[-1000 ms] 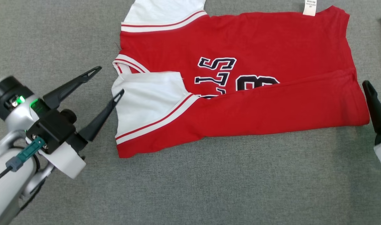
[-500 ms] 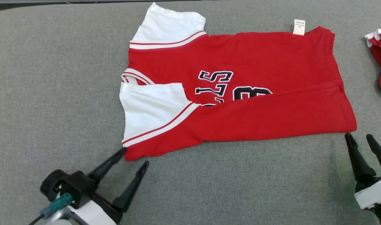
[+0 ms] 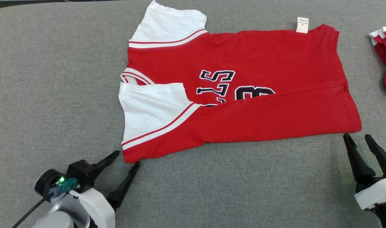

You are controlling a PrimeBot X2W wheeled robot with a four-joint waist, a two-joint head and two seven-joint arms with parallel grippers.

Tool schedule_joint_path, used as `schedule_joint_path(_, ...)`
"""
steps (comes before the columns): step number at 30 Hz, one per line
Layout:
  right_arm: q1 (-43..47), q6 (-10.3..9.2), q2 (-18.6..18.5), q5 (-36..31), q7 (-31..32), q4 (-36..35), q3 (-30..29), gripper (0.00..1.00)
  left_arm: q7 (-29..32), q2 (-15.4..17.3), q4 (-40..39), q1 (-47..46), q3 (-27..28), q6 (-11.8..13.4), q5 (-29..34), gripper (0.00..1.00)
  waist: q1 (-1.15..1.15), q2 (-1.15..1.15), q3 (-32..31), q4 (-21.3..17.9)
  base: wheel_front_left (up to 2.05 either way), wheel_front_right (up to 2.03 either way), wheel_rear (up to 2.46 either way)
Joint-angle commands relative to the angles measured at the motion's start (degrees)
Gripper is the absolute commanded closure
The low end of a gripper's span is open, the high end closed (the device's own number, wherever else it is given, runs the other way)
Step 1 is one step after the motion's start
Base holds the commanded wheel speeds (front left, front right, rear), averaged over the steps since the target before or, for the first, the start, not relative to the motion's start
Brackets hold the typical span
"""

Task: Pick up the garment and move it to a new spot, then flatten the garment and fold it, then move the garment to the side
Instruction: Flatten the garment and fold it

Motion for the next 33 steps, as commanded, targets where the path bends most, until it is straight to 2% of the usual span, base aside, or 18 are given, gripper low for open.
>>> schedule_joint_path(1,-0.8,-0.03,-0.4,-0.2,0.1,0.0,0.1,0.00,0.1,0.5,0.5,-1.1,-0.3,-0.4,0.9,0.56,0.00,0.00,0.0,0.0,0.00,0.00,0.00)
schedule_joint_path(2,-0.7,-0.03,-0.4,-0.2,0.1,0.1,0.1,0.00,0.0,0.6,0.6,-1.2,-0.5,-0.6,1.0,1.00,0.00,0.00,0.0,0.0,0.00,0.00,0.00)
schedule_joint_path(7,-1.6,-0.01,0.1,1.7,3.1,2.1,0.0,0.00,0.9,1.8,0.6,-1.2,-1.8,-1.2,2.3,1.00,0.00,0.00,-0.3,0.3,0.00,0.00,0.00)
schedule_joint_path(15,-6.7,-0.02,0.1,0.7,6.7,6.5,-1.5,0.00,0.6,3.4,-0.1,-2.8,-2.0,-2.0,3.9,1.00,0.00,0.00,0.4,0.6,0.00,0.00,0.00)
schedule_joint_path(22,-12.0,-0.01,1.1,0.9,9.7,13.3,-0.2,0.00,0.6,4.3,-0.8,-4.3,-2.0,-2.6,4.7,1.00,0.00,0.00,1.4,0.8,0.00,0.00,0.00)
schedule_joint_path(24,-12.3,-0.01,0.7,1.1,9.6,14.3,1.0,0.73,0.5,4.5,-0.9,-4.6,-2.1,-2.8,4.8,1.00,0.00,0.00,1.5,0.9,0.00,0.00,0.00)
schedule_joint_path(25,-12.1,-0.01,0.6,1.5,9.4,14.5,1.6,1.00,0.5,4.5,-1.0,-4.7,-2.1,-2.9,4.8,1.00,0.00,0.00,1.5,1.0,0.00,0.00,0.00)
schedule_joint_path(33,-9.3,-0.08,-2.0,3.9,7.7,13.4,3.4,1.00,-0.7,6.4,-3.1,-2.3,-1.6,-2.9,3.4,1.00,0.00,0.00,0.6,-0.1,0.00,0.00,0.00)
